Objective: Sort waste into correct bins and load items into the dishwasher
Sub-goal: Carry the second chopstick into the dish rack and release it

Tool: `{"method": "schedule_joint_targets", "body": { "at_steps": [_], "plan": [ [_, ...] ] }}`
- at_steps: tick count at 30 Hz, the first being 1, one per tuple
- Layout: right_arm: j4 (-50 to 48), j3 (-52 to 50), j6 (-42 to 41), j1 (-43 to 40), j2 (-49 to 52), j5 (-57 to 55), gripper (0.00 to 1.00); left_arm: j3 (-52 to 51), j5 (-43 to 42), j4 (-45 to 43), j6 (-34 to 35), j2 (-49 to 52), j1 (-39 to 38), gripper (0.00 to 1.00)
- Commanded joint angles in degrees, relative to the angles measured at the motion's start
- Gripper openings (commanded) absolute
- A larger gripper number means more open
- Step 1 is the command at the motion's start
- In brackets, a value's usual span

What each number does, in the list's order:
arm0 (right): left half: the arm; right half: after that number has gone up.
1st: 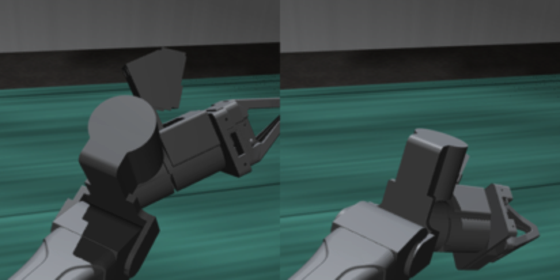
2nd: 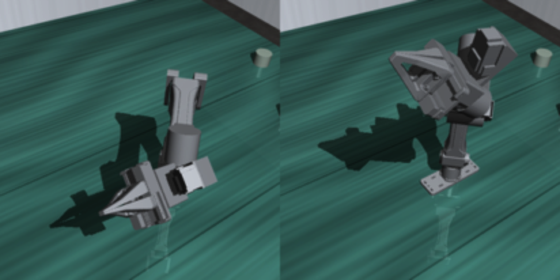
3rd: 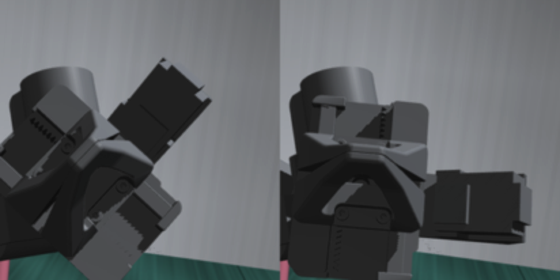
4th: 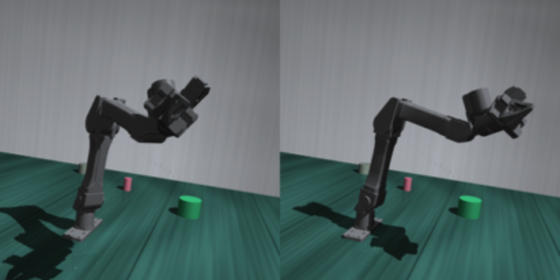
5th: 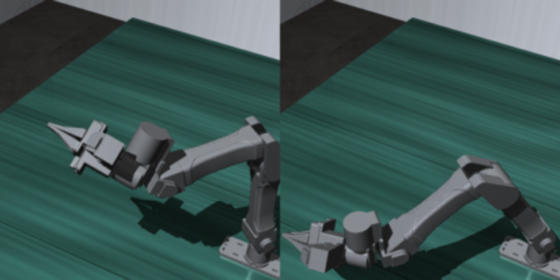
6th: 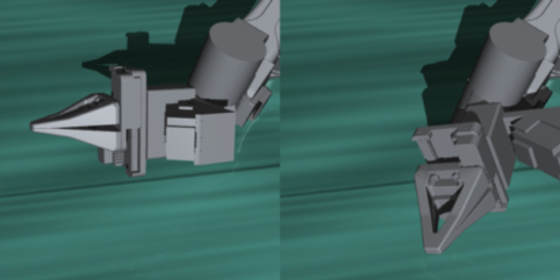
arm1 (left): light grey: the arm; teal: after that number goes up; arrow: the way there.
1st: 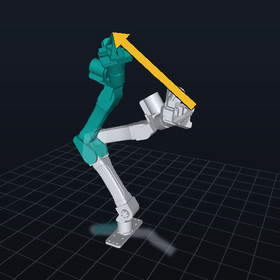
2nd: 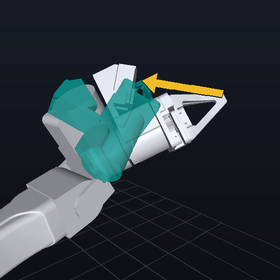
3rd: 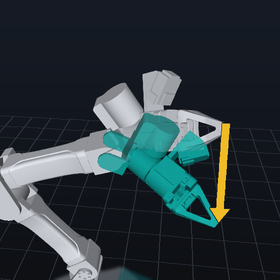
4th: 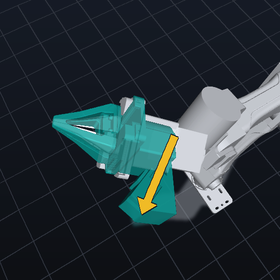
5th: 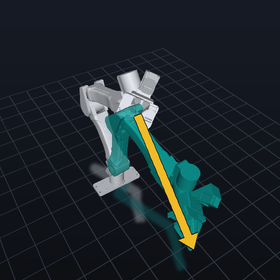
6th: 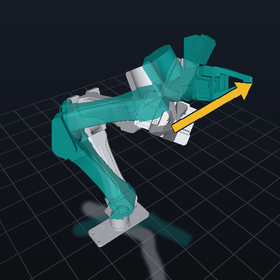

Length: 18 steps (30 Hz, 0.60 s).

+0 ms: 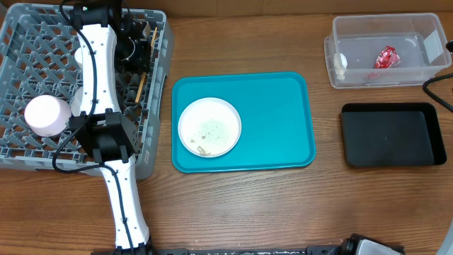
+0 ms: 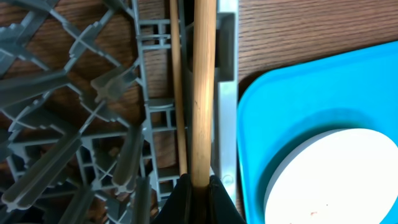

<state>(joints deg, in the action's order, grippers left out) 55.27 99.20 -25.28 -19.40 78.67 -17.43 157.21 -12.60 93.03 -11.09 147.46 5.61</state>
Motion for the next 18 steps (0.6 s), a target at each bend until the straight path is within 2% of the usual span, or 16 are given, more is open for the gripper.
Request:
{"method": "schedule_joint_targets", "body": {
  "at_steps": [1, 13, 14, 15, 16, 17, 18],
  "plan": [
    [-0.24, -0.15, -0.28, 0.04, -0.13, -0.94, 1.0, -0.26, 2.82, -0.07, 1.99, -0.11, -0.37, 0.04],
    [-0.24, -0.15, -0.28, 0.04, -0.13, -0.94, 1.0, -0.26, 3.56, -0.09, 3.65, -0.11, -0.37, 0.04],
    [-0.24, -0.15, -0.28, 0.04, -0.13, -0.94, 1.0, -0.26, 3.58, -0.09, 3.65, -0.11, -0.37, 0.07],
    [-0.24, -0.15, -0.28, 0.04, -0.13, -0.94, 1.0, -0.26, 3.58, -0.07, 3.65, -0.11, -0.37, 0.16],
    [-0.24, -0.15, -0.28, 0.04, -0.11, -0.94, 1.0, -0.26, 3.56, -0.07, 3.67, -0.11, -0.37, 0.3],
    [-0.24, -0.15, -0.28, 0.04, -0.13, -0.94, 1.0, -0.26, 3.56, -0.07, 3.67, -0.11, -0.37, 0.96],
    [-0.24, -0.15, -0.28, 0.04, -0.13, -0.94, 1.0, -0.26, 3.56, -0.04, 3.65, -0.11, -0.37, 1.0]
  ]
}}
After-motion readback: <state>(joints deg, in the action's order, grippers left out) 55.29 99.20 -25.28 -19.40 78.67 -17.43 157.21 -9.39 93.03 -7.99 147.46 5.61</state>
